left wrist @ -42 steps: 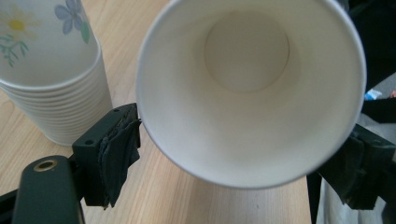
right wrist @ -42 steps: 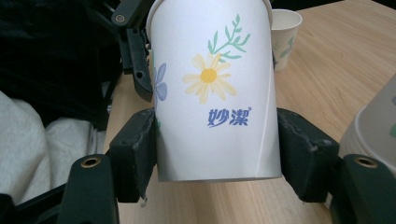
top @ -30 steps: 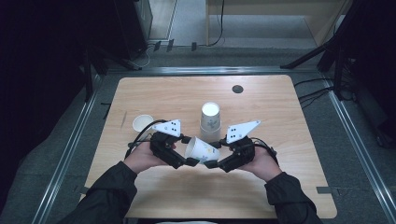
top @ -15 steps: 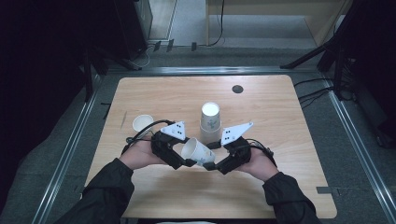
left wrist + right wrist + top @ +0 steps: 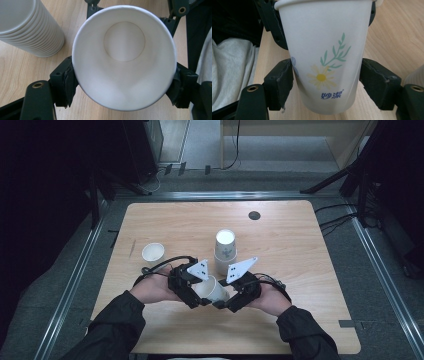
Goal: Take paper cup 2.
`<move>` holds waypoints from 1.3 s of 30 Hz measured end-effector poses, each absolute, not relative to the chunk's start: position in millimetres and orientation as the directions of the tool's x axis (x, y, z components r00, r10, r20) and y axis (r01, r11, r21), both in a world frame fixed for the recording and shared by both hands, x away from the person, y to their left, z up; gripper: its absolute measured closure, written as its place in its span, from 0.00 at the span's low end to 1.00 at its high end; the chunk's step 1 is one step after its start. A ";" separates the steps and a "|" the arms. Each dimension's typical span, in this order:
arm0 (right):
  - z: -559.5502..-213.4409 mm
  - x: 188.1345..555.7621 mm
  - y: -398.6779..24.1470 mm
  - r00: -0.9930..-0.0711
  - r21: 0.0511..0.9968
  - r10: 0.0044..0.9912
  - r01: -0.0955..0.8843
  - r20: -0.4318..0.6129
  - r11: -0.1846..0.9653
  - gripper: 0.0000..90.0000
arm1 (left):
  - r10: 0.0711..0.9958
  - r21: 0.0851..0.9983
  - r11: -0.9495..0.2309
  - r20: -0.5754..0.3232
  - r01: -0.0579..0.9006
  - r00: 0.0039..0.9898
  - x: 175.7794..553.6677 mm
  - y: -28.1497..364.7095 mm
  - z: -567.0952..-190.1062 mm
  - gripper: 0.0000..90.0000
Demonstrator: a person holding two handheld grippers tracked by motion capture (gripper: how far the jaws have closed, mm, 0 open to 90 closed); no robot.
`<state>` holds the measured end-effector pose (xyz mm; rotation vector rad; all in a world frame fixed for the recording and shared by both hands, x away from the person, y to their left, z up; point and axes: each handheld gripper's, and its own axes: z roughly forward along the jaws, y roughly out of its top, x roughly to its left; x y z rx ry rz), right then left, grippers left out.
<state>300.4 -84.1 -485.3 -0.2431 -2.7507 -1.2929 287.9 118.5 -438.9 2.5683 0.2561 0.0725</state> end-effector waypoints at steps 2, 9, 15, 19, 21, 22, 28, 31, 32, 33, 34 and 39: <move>-487.6 300.0 -82.3 -0.984 0.750 0.099 0.178 0.149 0.638 0.31 | 0.198 0.535 -0.828 -0.001 0.168 0.980 288.0 118.2 -438.2 0.26; -489.4 299.3 -80.7 -0.986 0.748 0.094 0.164 0.136 0.643 0.37 | 0.192 0.540 -0.826 -0.001 0.162 0.981 288.1 118.0 -438.2 0.26; -486.3 299.3 -83.1 -0.989 0.752 0.089 0.148 0.118 0.642 0.37 | 0.195 0.571 -0.804 -0.007 0.164 0.981 288.4 121.1 -437.9 0.20; -481.4 301.9 -89.1 -0.986 0.768 0.113 0.167 0.124 0.619 0.37 | 0.215 0.613 -0.766 -0.039 0.193 0.976 291.2 128.2 -434.2 0.16; -477.9 303.2 -92.4 -0.985 0.786 0.122 0.174 0.126 0.594 0.37 | 0.231 0.643 -0.736 -0.056 0.213 0.971 293.0 133.0 -432.6 0.15; -476.2 303.5 -93.9 -0.983 0.792 0.124 0.180 0.132 0.584 0.37 | 0.239 0.656 -0.721 -0.066 0.223 0.969 293.8 135.3 -431.8 0.15; -470.8 304.6 -99.8 -0.981 0.816 0.137 0.192 0.140 0.545 0.37 | 0.290 0.738 -0.618 -0.104 0.269 0.951 296.5 144.8 -429.8 0.15; -469.6 305.1 -101.2 -0.979 0.820 0.149 0.199 0.141 0.537 0.37 | 0.305 0.751 -0.603 -0.092 0.267 0.948 295.9 146.0 -430.5 0.15; -469.3 305.2 -101.7 -0.978 0.820 0.151 0.201 0.141 0.536 0.37 | 0.306 0.756 -0.596 -0.096 0.269 0.947 295.3 146.0 -430.7 0.15; -469.1 305.6 -102.3 -0.979 0.824 0.148 0.197 0.139 0.532 0.37 | 0.305 0.764 -0.585 -0.105 0.273 0.946 295.0 146.2 -430.9 0.15; -469.0 305.9 -102.5 -0.980 0.827 0.148 0.193 0.134 0.529 0.37 | 0.305 0.769 -0.576 -0.115 0.279 0.946 294.8 146.1 -431.1 0.15; -468.2 306.0 -103.0 -0.978 0.830 0.147 0.203 0.147 0.520 0.37 | 0.291 0.806 -0.512 -0.163 0.297 0.943 293.4 141.9 -431.5 0.16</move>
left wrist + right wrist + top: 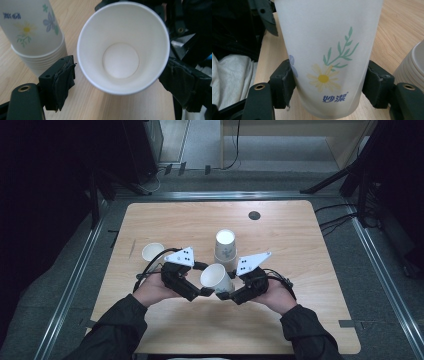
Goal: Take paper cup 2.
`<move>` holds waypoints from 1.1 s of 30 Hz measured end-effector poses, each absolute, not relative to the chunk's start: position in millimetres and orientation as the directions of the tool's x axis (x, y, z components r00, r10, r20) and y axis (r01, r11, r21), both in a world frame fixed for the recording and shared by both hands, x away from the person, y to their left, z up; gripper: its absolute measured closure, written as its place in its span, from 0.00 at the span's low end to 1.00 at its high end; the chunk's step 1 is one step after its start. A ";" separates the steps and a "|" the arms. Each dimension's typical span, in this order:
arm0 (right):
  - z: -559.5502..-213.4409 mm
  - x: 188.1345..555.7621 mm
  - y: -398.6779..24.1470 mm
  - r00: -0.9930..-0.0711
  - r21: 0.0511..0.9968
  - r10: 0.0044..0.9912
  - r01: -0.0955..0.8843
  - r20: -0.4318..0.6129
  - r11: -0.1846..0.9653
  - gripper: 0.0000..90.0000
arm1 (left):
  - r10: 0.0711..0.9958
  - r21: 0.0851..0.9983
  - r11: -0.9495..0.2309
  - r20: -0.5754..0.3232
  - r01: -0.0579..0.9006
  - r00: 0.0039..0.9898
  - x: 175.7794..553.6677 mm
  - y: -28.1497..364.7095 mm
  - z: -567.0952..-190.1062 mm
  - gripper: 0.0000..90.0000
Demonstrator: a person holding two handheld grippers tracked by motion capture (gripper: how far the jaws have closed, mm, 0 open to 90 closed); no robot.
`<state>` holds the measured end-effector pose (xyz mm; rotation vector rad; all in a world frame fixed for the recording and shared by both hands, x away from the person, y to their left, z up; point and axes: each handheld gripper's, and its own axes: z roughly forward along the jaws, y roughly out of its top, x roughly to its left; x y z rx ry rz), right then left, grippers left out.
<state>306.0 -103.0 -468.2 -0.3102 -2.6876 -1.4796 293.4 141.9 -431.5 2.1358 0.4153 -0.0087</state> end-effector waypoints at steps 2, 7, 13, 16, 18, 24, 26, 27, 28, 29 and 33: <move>-467.9 305.8 -102.7 -0.977 0.832 0.146 0.208 0.154 0.514 0.37 | 0.286 0.813 -0.500 -0.171 0.299 0.943 293.1 139.8 -431.6 0.16; -468.2 305.4 -101.3 -0.978 0.838 0.128 0.209 0.167 0.504 0.37 | 0.278 0.824 -0.479 -0.184 0.303 0.943 292.3 134.7 -433.2 0.16; -468.3 304.2 -99.9 -0.976 0.837 0.118 0.217 0.182 0.503 0.37 | 0.265 0.837 -0.439 -0.227 0.327 0.937 294.6 134.8 -435.9 0.17; -468.3 304.3 -99.1 -0.976 0.839 0.114 0.216 0.183 0.499 0.37 | 0.276 0.833 -0.455 -0.203 0.314 0.940 293.4 133.8 -437.4 0.19; -468.5 304.1 -98.5 -0.978 0.839 0.113 0.210 0.177 0.501 0.37 | 0.278 0.838 -0.454 -0.188 0.301 0.942 291.8 133.1 -436.8 0.22; -467.8 303.7 -98.9 -0.977 0.839 0.113 0.213 0.181 0.500 0.37 | 0.284 0.839 -0.460 -0.169 0.289 0.944 290.3 133.1 -435.4 0.25; -467.8 304.2 -99.1 -0.976 0.838 0.111 0.218 0.187 0.501 0.37 | 0.290 0.840 -0.460 -0.166 0.289 0.942 289.3 132.7 -434.6 0.27; -467.8 304.4 -99.2 -0.976 0.838 0.109 0.218 0.189 0.500 0.37 | 0.295 0.840 -0.460 -0.163 0.289 0.941 288.6 132.5 -434.0 0.27; -467.6 304.3 -99.2 -0.977 0.840 0.111 0.214 0.183 0.498 0.37 | 0.296 0.841 -0.459 -0.159 0.286 0.942 288.3 132.4 -433.6 0.27; -467.3 304.2 -99.2 -0.977 0.842 0.112 0.211 0.179 0.497 0.37 | 0.294 0.842 -0.457 -0.159 0.285 0.942 288.3 132.6 -433.3 0.27; -467.5 305.6 -99.1 -0.971 0.836 0.106 0.238 0.213 0.495 0.33 | 0.291 0.847 -0.447 -0.168 0.289 0.942 288.9 134.4 -432.2 0.27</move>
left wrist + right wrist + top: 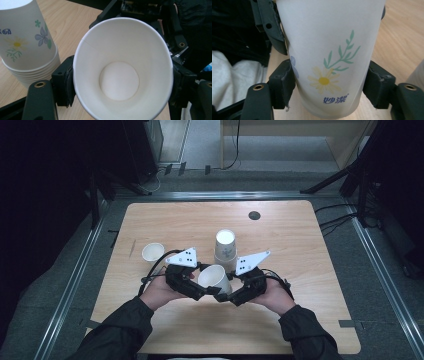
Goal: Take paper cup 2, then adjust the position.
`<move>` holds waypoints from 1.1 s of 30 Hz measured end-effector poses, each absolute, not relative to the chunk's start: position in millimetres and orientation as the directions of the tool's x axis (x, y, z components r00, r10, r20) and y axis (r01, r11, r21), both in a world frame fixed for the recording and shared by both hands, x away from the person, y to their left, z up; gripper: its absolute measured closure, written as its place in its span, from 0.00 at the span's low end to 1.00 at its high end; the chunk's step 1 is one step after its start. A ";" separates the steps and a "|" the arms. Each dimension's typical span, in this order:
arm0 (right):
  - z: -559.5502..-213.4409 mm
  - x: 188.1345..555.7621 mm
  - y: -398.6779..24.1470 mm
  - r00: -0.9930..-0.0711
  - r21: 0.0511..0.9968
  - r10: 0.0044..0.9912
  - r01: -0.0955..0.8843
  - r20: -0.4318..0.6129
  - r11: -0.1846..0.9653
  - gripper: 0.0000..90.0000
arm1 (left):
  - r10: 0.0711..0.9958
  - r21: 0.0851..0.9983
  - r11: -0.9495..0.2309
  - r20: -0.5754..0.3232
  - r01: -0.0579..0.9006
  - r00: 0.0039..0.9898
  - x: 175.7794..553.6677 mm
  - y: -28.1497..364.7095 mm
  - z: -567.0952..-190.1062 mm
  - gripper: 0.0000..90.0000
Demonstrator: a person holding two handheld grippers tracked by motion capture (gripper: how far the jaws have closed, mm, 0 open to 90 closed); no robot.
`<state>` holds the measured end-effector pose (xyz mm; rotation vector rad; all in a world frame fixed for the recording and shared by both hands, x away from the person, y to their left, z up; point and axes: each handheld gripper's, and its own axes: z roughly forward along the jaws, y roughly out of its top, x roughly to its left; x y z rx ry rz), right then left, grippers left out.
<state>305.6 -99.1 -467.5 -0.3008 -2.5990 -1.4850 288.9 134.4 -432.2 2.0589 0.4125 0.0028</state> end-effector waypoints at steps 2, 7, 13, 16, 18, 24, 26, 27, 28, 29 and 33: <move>-468.5 304.9 -98.9 -0.971 0.831 0.121 0.237 0.204 0.504 0.31 | 0.297 0.850 -0.444 -0.160 0.284 0.941 288.6 135.4 -431.5 0.27; -470.0 305.5 -99.4 -0.972 0.824 0.147 0.233 0.184 0.516 0.29 | 0.309 0.849 -0.450 -0.144 0.278 0.940 289.6 139.4 -429.7 0.27; -476.3 304.6 -101.9 -0.967 0.782 0.200 0.247 0.159 0.572 0.26 | 0.315 0.841 -0.467 -0.132 0.274 0.940 290.4 144.3 -428.5 0.27; -478.0 304.5 -103.5 -0.967 0.775 0.211 0.242 0.143 0.584 0.26 | 0.325 0.835 -0.476 -0.124 0.276 0.937 291.1 146.4 -428.7 0.27; -478.6 304.0 -104.0 -0.965 0.771 0.228 0.242 0.128 0.590 0.26 | 0.325 0.830 -0.484 -0.123 0.277 0.938 292.0 147.6 -428.9 0.27; -478.1 303.2 -107.6 -0.956 0.759 0.275 0.252 0.100 0.601 0.27 | 0.333 0.825 -0.489 -0.124 0.284 0.935 292.8 151.6 -429.1 0.27; -476.9 303.7 -110.2 -0.954 0.767 0.272 0.267 0.126 0.583 0.26 | 0.333 0.818 -0.500 -0.122 0.284 0.935 293.1 152.7 -429.7 0.27; -475.9 304.1 -111.3 -0.953 0.772 0.275 0.271 0.130 0.575 0.26 | 0.337 0.816 -0.503 -0.118 0.284 0.934 293.0 153.0 -430.1 0.27; -475.2 304.1 -111.8 -0.951 0.773 0.282 0.272 0.126 0.573 0.27 | 0.333 0.814 -0.507 -0.119 0.284 0.935 293.6 153.5 -430.7 0.27; -474.7 304.2 -112.3 -0.948 0.772 0.292 0.276 0.123 0.572 0.27 | 0.335 0.811 -0.508 -0.125 0.290 0.934 293.5 153.7 -431.3 0.27; -476.3 304.0 -113.8 -0.938 0.755 0.326 0.295 0.113 0.585 0.27 | 0.338 0.803 -0.525 -0.107 0.282 0.935 293.2 155.6 -432.3 0.27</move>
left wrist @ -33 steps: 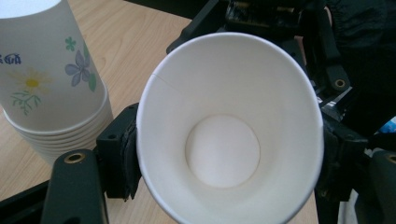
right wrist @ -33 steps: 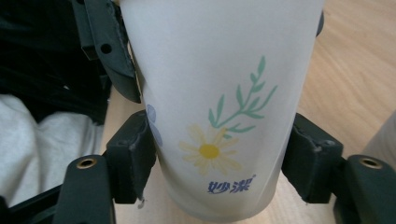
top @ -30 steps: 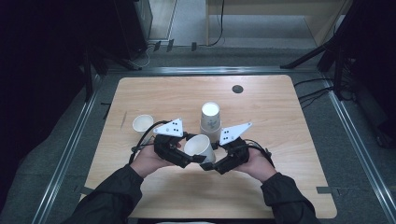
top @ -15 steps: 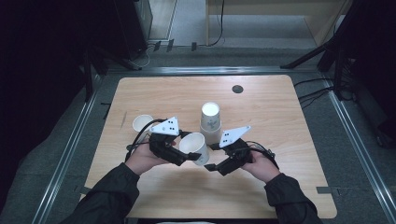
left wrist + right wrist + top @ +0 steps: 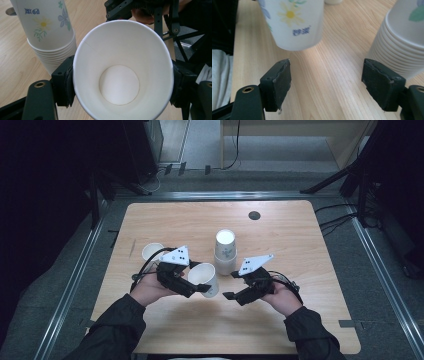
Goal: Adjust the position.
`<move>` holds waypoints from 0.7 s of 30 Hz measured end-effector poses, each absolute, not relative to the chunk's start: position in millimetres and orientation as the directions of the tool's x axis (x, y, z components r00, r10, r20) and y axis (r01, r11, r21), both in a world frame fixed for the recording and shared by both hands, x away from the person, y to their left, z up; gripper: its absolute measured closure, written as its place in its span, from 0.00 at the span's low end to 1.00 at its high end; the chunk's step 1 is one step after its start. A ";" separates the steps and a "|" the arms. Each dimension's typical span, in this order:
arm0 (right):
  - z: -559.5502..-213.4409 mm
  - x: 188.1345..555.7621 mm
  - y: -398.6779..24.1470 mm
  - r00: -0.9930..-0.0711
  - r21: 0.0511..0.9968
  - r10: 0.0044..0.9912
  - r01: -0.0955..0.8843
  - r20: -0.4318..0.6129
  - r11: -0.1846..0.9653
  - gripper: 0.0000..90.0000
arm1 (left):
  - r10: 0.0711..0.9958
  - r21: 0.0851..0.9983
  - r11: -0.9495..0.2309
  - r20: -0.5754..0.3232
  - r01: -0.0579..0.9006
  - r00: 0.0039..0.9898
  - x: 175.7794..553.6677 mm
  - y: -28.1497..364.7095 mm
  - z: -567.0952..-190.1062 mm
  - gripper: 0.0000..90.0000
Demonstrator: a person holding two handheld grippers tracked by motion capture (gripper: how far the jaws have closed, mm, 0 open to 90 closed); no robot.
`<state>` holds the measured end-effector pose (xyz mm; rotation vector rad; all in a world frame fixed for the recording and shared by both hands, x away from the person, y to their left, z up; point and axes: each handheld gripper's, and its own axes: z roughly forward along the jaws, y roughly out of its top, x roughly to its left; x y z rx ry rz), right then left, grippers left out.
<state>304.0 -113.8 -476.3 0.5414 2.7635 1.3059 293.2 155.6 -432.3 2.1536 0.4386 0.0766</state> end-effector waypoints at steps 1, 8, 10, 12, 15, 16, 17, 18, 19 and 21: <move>-476.6 303.9 -114.5 -0.936 0.754 0.334 0.300 0.114 0.584 0.26 | 0.336 0.802 -0.528 -0.106 0.280 0.936 293.5 156.4 -432.1 0.27; -468.1 303.9 -126.1 -0.916 0.786 0.392 0.300 0.079 0.541 0.27 | 0.341 0.790 -0.546 -0.093 0.277 0.936 294.4 165.2 -431.8 0.27; -465.8 304.1 -131.4 -0.911 0.789 0.406 0.301 0.073 0.535 0.26 | 0.343 0.787 -0.547 -0.101 0.286 0.934 295.2 168.2 -431.7 0.27; -464.5 304.1 -136.1 -0.902 0.788 0.425 0.313 0.073 0.531 0.26 | 0.348 0.785 -0.551 -0.093 0.284 0.933 295.7 171.2 -431.3 0.27; -464.1 305.3 -142.1 -0.894 0.785 0.444 0.323 0.069 0.529 0.26 | 0.339 0.779 -0.555 -0.106 0.290 0.935 296.7 175.0 -431.1 0.27; -463.8 306.0 -143.5 -0.893 0.789 0.445 0.321 0.067 0.525 0.26 | 0.334 0.780 -0.557 -0.106 0.287 0.937 296.5 175.7 -431.2 0.27; -463.3 306.2 -144.5 -0.890 0.790 0.451 0.327 0.072 0.518 0.26 | 0.326 0.782 -0.560 -0.097 0.275 0.940 295.9 177.6 -430.7 0.27; -462.5 307.0 -146.3 -0.887 0.794 0.455 0.327 0.071 0.512 0.27 | 0.323 0.780 -0.560 -0.103 0.278 0.941 295.9 178.9 -430.4 0.27; -461.9 307.4 -147.4 -0.886 0.797 0.459 0.327 0.072 0.507 0.26 | 0.320 0.776 -0.566 -0.102 0.276 0.942 296.2 179.9 -430.0 0.27; -461.5 307.6 -148.9 -0.883 0.797 0.464 0.329 0.071 0.507 0.26 | 0.325 0.772 -0.573 -0.095 0.276 0.941 295.9 182.4 -429.7 0.27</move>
